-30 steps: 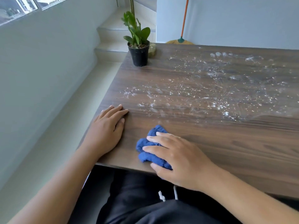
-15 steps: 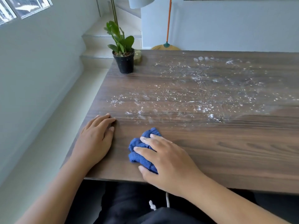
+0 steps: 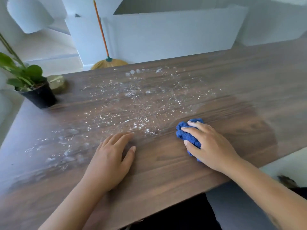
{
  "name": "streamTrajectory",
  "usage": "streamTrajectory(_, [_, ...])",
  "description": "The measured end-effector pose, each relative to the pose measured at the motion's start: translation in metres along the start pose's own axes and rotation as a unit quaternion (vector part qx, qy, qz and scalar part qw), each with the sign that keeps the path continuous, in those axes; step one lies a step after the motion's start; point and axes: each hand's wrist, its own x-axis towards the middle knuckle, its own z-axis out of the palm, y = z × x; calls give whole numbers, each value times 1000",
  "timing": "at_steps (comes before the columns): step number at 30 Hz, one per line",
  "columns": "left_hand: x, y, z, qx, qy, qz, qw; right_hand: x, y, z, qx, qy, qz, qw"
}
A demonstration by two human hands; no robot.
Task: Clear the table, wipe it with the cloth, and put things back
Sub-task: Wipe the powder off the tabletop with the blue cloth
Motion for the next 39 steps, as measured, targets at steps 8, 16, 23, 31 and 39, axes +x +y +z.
streamTrajectory(8, [100, 60, 50, 36, -35, 76, 996, 63, 94, -16, -3, 88, 146, 985])
streamTrajectory(16, [183, 71, 73, 87, -77, 63, 991, 58, 114, -28, 24, 5, 15, 1000])
streamTrajectory(23, [190, 58, 87, 97, -70, 37, 992, 151, 179, -34, -39, 119, 200, 972])
streamTrajectory(31, [199, 58, 81, 68, -76, 16, 995, 163, 199, -38, 21, 104, 163, 981])
streamTrajectory(39, [245, 29, 66, 107, -63, 2, 992, 178, 179, -28, 71, 59, 57, 994])
